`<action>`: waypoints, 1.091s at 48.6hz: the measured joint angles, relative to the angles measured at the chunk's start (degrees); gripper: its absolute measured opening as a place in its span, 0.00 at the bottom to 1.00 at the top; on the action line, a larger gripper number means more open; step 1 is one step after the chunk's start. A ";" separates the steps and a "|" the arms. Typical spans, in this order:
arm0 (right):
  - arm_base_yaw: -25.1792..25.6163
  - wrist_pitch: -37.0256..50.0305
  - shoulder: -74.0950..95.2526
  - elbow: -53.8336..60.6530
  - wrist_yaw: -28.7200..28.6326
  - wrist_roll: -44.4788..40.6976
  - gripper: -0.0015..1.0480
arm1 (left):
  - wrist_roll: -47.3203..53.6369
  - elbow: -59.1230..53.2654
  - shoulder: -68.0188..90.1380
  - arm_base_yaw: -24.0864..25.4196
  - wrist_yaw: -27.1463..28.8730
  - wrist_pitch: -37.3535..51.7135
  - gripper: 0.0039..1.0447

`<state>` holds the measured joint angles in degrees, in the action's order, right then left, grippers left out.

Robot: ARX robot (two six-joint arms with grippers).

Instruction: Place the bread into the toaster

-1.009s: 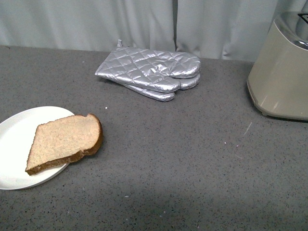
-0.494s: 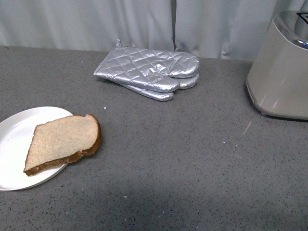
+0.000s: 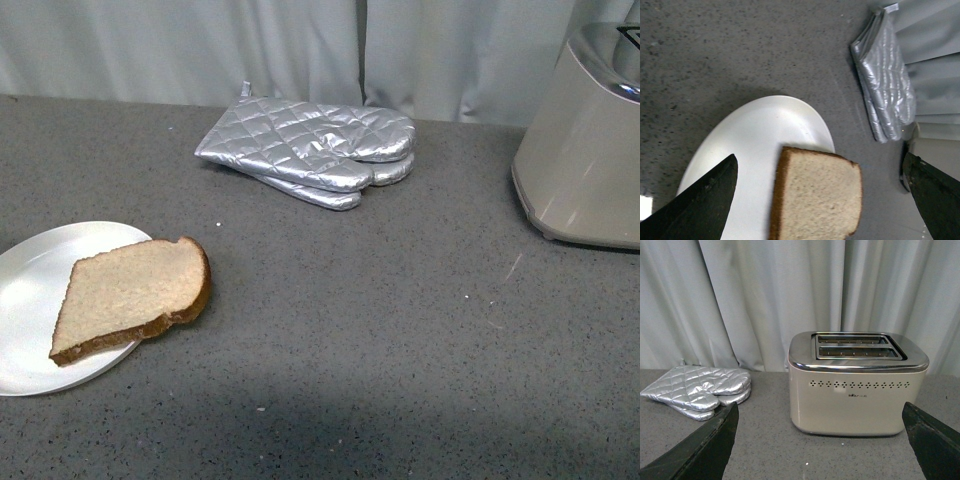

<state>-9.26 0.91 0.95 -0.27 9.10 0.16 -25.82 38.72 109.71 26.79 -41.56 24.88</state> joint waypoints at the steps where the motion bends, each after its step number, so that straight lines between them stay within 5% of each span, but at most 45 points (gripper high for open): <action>1: 0.00 0.00 0.00 0.00 0.00 0.00 0.91 | 0.66 0.46 0.68 0.11 0.20 -0.44 0.94; 13: 0.00 0.00 0.00 0.00 0.00 0.00 0.91 | 8.76 5.20 7.19 1.42 4.59 -4.76 0.94; 42: 0.00 0.00 0.00 0.00 0.00 0.00 0.91 | 23.32 7.58 9.64 -0.22 5.42 -16.31 0.94; 53: 0.00 0.00 0.00 0.00 0.00 0.00 0.91 | 25.86 6.38 9.51 -2.86 5.68 -19.63 0.59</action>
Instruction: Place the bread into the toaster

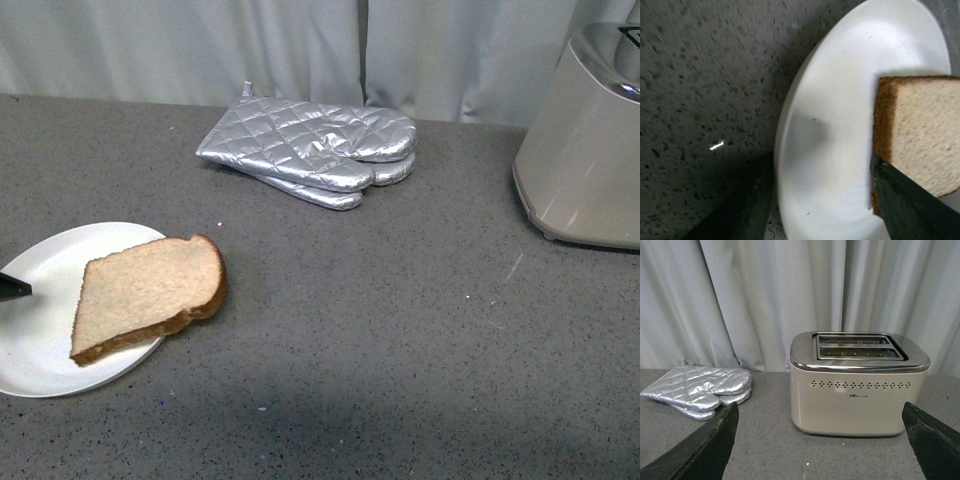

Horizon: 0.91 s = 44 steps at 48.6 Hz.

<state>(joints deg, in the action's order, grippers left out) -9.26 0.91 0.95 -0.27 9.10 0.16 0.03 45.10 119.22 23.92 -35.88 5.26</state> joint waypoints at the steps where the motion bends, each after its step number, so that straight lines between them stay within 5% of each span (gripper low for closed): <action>1: 0.00 0.00 0.00 0.00 0.00 0.00 0.91 | 0.02 -0.20 0.00 -0.46 0.39 -0.31 0.53; 15: 0.00 0.00 0.00 0.00 0.00 0.00 0.91 | -0.74 -0.61 0.00 -2.64 4.55 -1.18 0.03; 30: 0.00 0.00 0.00 0.00 0.00 0.00 0.91 | -6.86 -0.66 -2.54 -6.36 4.98 -0.50 0.03; 44: 0.00 0.00 0.00 0.00 0.00 0.00 0.91 | -17.22 0.07 -8.17 -16.70 9.84 0.37 0.03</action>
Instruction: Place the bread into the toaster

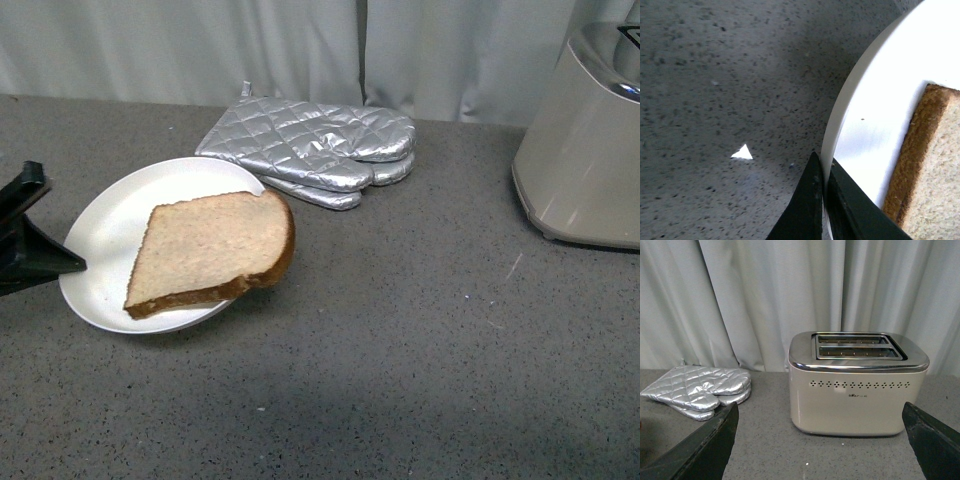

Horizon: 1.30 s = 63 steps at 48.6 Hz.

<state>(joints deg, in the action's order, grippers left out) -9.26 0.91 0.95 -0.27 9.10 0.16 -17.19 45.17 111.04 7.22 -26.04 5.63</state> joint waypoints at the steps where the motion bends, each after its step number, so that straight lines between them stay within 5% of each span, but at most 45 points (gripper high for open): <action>1: 0.00 0.00 0.00 0.00 0.00 0.00 0.91 | -0.70 0.07 -0.13 -0.94 0.66 0.04 0.03; 18: 0.00 0.00 0.00 0.00 0.00 0.00 0.91 | -14.73 0.42 -0.35 -24.44 10.25 4.94 0.03; 33: 0.00 0.00 0.00 0.00 0.02 0.00 0.91 | -22.43 7.13 9.29 -37.81 14.58 6.73 0.03; 44: 0.00 0.00 0.00 0.00 0.00 0.00 0.91 | -24.81 12.79 13.29 -40.39 15.58 5.70 0.06; 56: 0.00 0.00 0.00 0.00 0.00 0.00 0.91 | -25.79 10.19 10.80 -38.88 16.57 7.28 0.39; 63: 0.00 0.00 0.00 0.00 0.02 0.00 0.91 | -27.02 -1.64 -2.40 -29.99 14.34 14.19 0.66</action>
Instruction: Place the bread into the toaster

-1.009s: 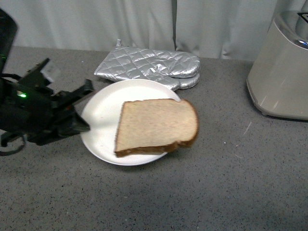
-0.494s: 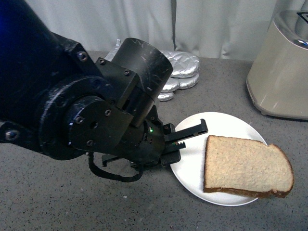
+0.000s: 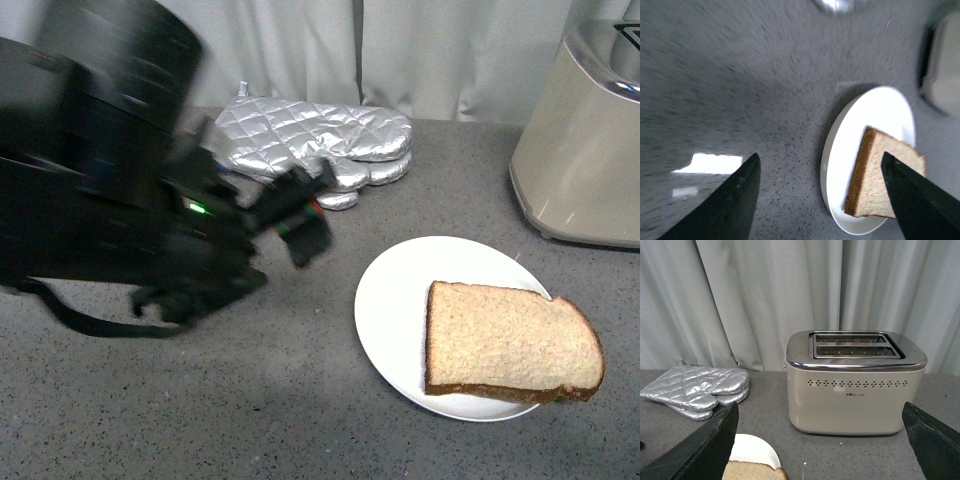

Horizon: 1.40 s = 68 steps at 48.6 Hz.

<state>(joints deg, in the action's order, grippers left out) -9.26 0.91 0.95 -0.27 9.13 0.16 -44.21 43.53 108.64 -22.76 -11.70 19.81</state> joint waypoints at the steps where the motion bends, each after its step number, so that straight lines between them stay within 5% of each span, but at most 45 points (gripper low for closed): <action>1: 0.00 0.00 0.00 0.00 0.00 0.00 0.91 | 0.02 -2.73 -3.58 2.80 -0.70 0.96 0.72; 5: 0.00 0.00 0.00 0.00 0.00 0.00 0.91 | 1.16 -12.24 -15.10 13.59 -3.76 1.73 0.87; 9: 0.00 0.00 -0.20 0.00 -0.17 0.00 0.91 | 17.27 -27.78 -22.77 21.92 10.32 30.05 0.70; 11: 0.00 -0.02 -0.22 0.00 0.00 0.00 0.91 | 24.81 -34.49 -31.87 23.19 12.72 33.46 0.61; 14: 0.07 -0.02 0.15 0.00 -0.28 -0.02 0.91 | 34.32 -40.26 -49.31 22.97 11.85 25.79 0.49; 21: 0.11 -0.02 -0.15 0.00 0.07 0.00 0.91 | 41.51 -42.64 -92.28 22.75 11.58 -10.80 0.22; 26: 0.11 -0.02 -0.20 0.00 0.13 0.00 0.91 | 42.84 -42.64 -106.66 22.75 11.63 -19.32 0.03; 60: 0.11 -0.02 -0.20 0.00 -0.02 0.00 0.91 | 43.71 -42.64 -108.32 22.75 11.74 -19.69 0.03; 68: 0.04 -3.28 1.27 -1.16 -1.18 2.49 0.91 | 43.76 -42.64 -108.34 22.75 11.72 -19.69 0.30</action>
<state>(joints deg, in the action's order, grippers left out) -9.21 -2.37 2.22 -1.43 7.94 2.66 -0.45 0.89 0.30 -0.01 0.01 0.12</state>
